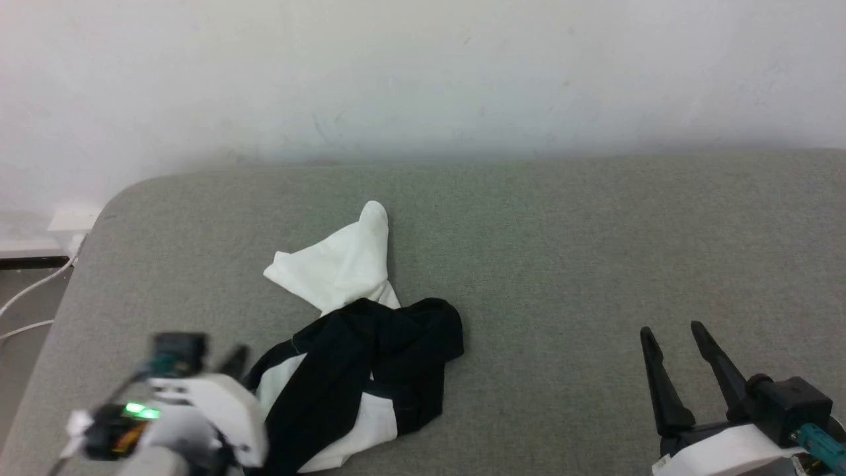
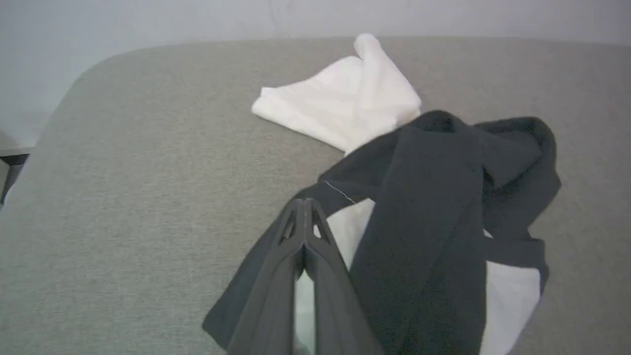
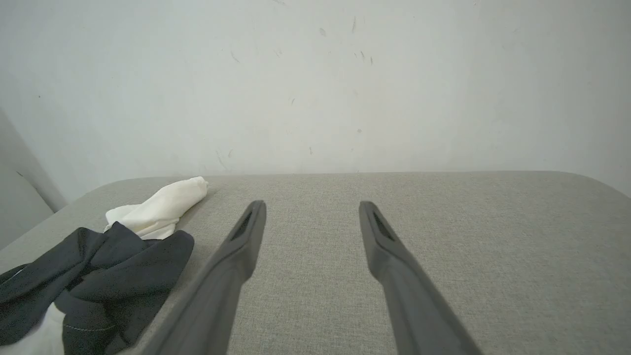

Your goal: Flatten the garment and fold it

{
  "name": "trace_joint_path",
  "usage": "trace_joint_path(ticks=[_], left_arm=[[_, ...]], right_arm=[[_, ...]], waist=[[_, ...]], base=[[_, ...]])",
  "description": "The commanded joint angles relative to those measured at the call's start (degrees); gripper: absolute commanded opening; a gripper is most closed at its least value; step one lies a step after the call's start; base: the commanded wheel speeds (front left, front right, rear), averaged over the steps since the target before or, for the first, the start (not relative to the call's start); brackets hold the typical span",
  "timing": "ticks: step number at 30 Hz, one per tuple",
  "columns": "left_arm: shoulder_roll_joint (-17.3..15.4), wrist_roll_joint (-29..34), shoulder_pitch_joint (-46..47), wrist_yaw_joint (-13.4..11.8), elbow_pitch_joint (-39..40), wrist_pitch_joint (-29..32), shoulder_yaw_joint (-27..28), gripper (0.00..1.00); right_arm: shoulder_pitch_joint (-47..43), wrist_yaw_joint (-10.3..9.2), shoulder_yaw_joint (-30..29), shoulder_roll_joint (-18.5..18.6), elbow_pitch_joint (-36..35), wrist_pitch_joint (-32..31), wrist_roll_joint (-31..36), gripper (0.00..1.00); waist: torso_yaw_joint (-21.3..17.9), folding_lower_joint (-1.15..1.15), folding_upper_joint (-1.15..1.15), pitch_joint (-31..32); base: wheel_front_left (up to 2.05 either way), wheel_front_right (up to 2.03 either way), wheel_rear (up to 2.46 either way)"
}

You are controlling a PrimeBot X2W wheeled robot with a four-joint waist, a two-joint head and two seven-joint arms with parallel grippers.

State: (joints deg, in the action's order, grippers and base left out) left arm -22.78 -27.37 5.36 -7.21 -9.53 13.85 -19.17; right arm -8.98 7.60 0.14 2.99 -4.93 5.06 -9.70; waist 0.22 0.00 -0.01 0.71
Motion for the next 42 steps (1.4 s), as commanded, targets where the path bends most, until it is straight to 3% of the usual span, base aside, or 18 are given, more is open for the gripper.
trace_joint_path(ticks=[1, 5, 12, 20, 23, 24, 25, 26, 34, 42], left_arm=[[-1.1, 0.0, -0.1, -1.6, 1.0, -1.5, 2.2, 0.0], [-3.0, -1.8, -5.3, -6.5, 5.9, -4.1, 8.7, 0.0], [-2.6, -5.2, -15.2, -11.2, 12.4, -4.4, 14.1, 0.0], [-0.1, -7.8, -20.7, -12.9, 13.9, -5.9, 16.1, 0.0], [-0.4, -8.1, -19.7, -11.7, 14.0, -6.1, 15.7, 0.0], [-0.5, -8.0, -19.0, -11.3, 14.1, -6.4, 15.5, 0.16], [-0.6, -7.8, -18.3, -11.0, 14.2, -6.3, 15.1, 0.8], [-0.7, -7.7, -17.4, -10.5, 14.4, -6.2, 14.5, 1.0], [0.4, -7.8, -6.5, -2.5, 13.6, -1.0, 4.9, 1.0], [2.4, -8.2, 5.3, 4.2, 2.8, 4.8, -1.7, 1.0]], right_arm=[[-0.3, -0.11, -0.1, -0.1, 0.0, 0.3, -0.4, 1.0], [-0.5, -0.11, -0.7, -0.1, -0.1, 0.5, -0.5, 1.0], [-0.1, -0.11, -0.5, -0.1, 0.1, 0.5, -0.4, 1.0], [0.0, -0.11, -0.5, -0.1, 0.0, 0.3, -0.3, 1.0], [0.2, -0.11, -0.2, -0.1, -0.1, 0.2, -0.2, 1.0], [0.2, -0.11, -0.2, -0.1, -0.1, 0.2, -0.2, 1.0], [0.3, -0.11, -0.2, -0.1, -0.1, 0.2, -0.2, 1.0], [0.3, -0.11, -0.2, -0.1, -0.1, 0.1, -0.1, 1.0], [0.9, -0.11, 0.3, -0.1, -0.1, 0.0, -0.1, 1.0], [1.8, -0.11, 0.7, -0.1, 0.1, 0.1, -0.2, 1.0]], waist=[[0.3, 0.0, 0.01, -0.1], [1.3, 0.0, 0.01, -0.1], [2.6, 0.0, 0.01, -0.2], [3.2, 0.0, 0.01, -0.1], [3.2, 0.0, 0.01, -0.2], [3.2, 0.0, 0.01, -0.2], [3.2, 0.0, 0.01, -0.2], [3.2, 0.0, 0.01, -0.2], [1.8, 0.0, 0.01, -0.7], [-1.3, 0.0, 0.01, -2.5]], base=[[0.0, 0.0, 0.0], [0.0, 0.0, 0.0], [0.0, 0.0, 0.0], [0.0, 0.0, 0.0], [0.0, 0.0, 0.0], [0.0, 0.0, 0.0], [0.0, 0.0, 0.0], [0.0, 0.0, 0.0], [0.0, 0.0, 0.0], [0.0, 0.0, 0.0]])
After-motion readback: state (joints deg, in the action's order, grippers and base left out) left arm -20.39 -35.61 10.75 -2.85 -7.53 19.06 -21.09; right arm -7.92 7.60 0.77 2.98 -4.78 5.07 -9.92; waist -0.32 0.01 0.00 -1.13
